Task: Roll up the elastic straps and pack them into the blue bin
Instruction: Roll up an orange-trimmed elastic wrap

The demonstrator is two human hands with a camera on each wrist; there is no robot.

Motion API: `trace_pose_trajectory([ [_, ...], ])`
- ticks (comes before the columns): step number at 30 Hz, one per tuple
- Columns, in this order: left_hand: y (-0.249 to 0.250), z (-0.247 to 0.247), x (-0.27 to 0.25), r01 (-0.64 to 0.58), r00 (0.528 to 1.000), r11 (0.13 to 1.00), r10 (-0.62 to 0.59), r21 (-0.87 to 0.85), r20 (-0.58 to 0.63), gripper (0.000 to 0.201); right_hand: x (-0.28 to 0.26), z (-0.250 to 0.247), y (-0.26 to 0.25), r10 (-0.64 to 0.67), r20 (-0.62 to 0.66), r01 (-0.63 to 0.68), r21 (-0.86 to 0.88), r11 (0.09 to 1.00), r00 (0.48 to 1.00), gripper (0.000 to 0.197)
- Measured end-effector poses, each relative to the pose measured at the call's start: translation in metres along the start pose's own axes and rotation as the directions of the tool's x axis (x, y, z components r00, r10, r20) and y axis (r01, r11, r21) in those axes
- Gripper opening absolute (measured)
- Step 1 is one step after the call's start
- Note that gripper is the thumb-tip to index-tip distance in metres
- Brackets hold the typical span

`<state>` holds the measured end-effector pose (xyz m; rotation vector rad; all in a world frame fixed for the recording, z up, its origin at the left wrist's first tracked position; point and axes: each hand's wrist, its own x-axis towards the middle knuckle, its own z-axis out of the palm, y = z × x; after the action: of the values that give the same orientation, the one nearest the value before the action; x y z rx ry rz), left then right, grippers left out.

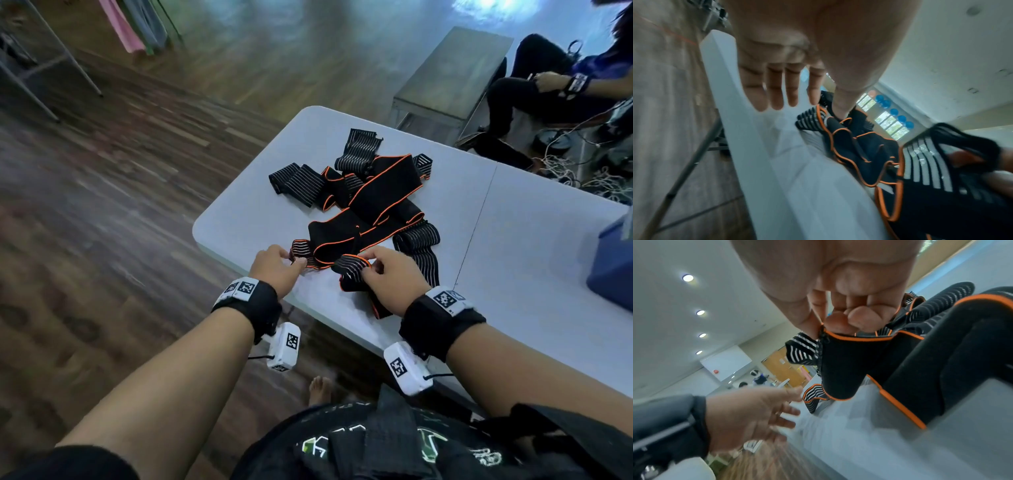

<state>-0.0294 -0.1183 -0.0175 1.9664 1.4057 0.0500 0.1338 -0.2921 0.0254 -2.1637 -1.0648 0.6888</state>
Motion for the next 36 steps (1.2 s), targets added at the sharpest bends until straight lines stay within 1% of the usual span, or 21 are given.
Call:
trace_pose_trajectory([
  [1, -0.003, 0.002, 0.006, 0.045, 0.998, 0.997, -0.047, 0.061, 0.037, 0.051, 0.001, -0.001, 0.0, 0.017, -0.023, -0.017, 0.008, 1.0, 1.0, 0.013],
  [2, -0.005, 0.003, 0.009, 0.066, 0.996, 0.992, -0.072, 0.109, 0.049, 0.055, 0.001, -0.001, 0.0, 0.03, -0.043, -0.03, 0.016, 0.999, 0.999, 0.011],
  [3, -0.006, 0.005, 0.012, 0.07, 0.996, 0.988, -0.077, 0.138, 0.046, 0.055, 0.001, -0.002, 0.0, 0.04, -0.06, -0.039, 0.029, 0.999, 0.997, 0.011],
  [4, -0.004, 0.006, 0.014, 0.057, 0.997, 0.986, -0.064, 0.154, 0.037, 0.051, 0.002, -0.002, 0.001, 0.052, -0.075, -0.049, 0.049, 0.998, 0.996, 0.011],
  [6, -0.001, 0.008, 0.018, 0.014, 0.999, 0.987, -0.022, 0.158, 0.047, 0.037, 0.003, -0.002, 0.001, 0.073, -0.108, -0.063, 0.098, 0.993, 0.991, 0.012],
  [8, 0.003, 0.006, 0.021, -0.009, 0.997, 0.99, -0.001, 0.141, 0.071, 0.019, 0.003, -0.003, 0.001, 0.089, -0.141, -0.069, 0.139, 0.988, 0.986, 0.02],
  [9, 0.005, 0.005, 0.022, -0.012, 0.997, 0.992, 0.002, 0.127, 0.074, 0.014, 0.003, -0.003, 0.001, 0.1, -0.153, -0.074, 0.165, 0.983, 0.983, 0.025],
  [11, 0.007, 0.001, 0.024, -0.01, 0.997, 0.997, 0.005, 0.07, 0.072, 0.018, 0.004, -0.002, 0.001, 0.139, -0.163, -0.097, 0.24, 0.966, 0.977, 0.029],
  [13, 0.014, -0.003, 0.024, -0.018, 0.998, 0.999, 0.021, -0.045, 0.062, 0.024, 0.004, -0.003, 0.002, 0.173, -0.163, -0.115, 0.312, 0.943, 0.971, 0.022],
  [15, 0.025, -0.01, 0.021, -0.059, 0.995, 0.977, 0.073, -0.203, 0.063, 0.023, 0.004, -0.008, 0.0, 0.181, -0.167, -0.108, 0.373, 0.921, 0.969, 0.01],
  [17, 0.037, -0.018, 0.022, -0.12, 0.989, 0.936, 0.141, -0.332, 0.039, 0.024, 0.006, -0.018, -0.006, 0.173, -0.181, -0.085, 0.411, 0.908, 0.968, 0.013],
  [19, 0.053, -0.03, 0.021, -0.185, 0.978, 0.9, 0.208, -0.395, 0.014, 0.023, 0.009, -0.031, -0.016, 0.17, -0.204, -0.06, 0.456, 0.888, 0.964, 0.018],
  [22, 0.089, -0.053, 0.015, -0.28, 0.952, 0.839, 0.306, -0.466, -0.021, 0.018, 0.016, -0.055, -0.03, 0.178, -0.264, -0.025, 0.495, 0.868, 0.948, 0.022],
  [24, 0.115, -0.067, 0.014, -0.325, 0.935, 0.798, 0.352, -0.508, -0.045, 0.016, 0.02, -0.072, -0.037, 0.177, -0.284, 0.01, 0.553, 0.833, 0.942, 0.023],
  [26, 0.137, -0.079, 0.014, -0.363, 0.921, 0.774, 0.384, -0.518, -0.071, 0.014, 0.022, -0.087, -0.042, 0.155, -0.311, 0.061, 0.587, 0.807, 0.938, 0.02],
  [27, 0.147, -0.086, 0.015, -0.395, 0.909, 0.769, 0.405, -0.503, -0.095, 0.013, 0.021, -0.094, -0.043, 0.134, -0.327, 0.089, 0.586, 0.806, 0.935, 0.018],
  [29, 0.164, -0.099, 0.016, -0.488, 0.87, 0.767, 0.467, -0.416, -0.16, 0.015, 0.019, -0.105, -0.044, 0.082, -0.361, 0.146, 0.561, 0.815, 0.929, 0.016],
  [31, 0.18, -0.112, 0.014, -0.58, 0.814, 0.76, 0.532, -0.292, -0.232, 0.014, 0.016, -0.116, -0.044, 0.025, -0.39, 0.188, 0.498, 0.847, 0.921, 0.018],
  [33, 0.197, -0.125, 0.011, -0.645, 0.758, 0.737, 0.583, -0.203, -0.293, 0.015, 0.014, -0.126, -0.046, -0.04, -0.415, 0.226, 0.409, 0.884, 0.909, 0.02],
  [36, 0.223, -0.142, 0.006, -0.712, 0.692, 0.688, 0.655, -0.138, -0.303, 0.014, 0.015, -0.144, -0.05, -0.12, -0.471, 0.283, 0.293, 0.913, 0.874, 0.023],
])
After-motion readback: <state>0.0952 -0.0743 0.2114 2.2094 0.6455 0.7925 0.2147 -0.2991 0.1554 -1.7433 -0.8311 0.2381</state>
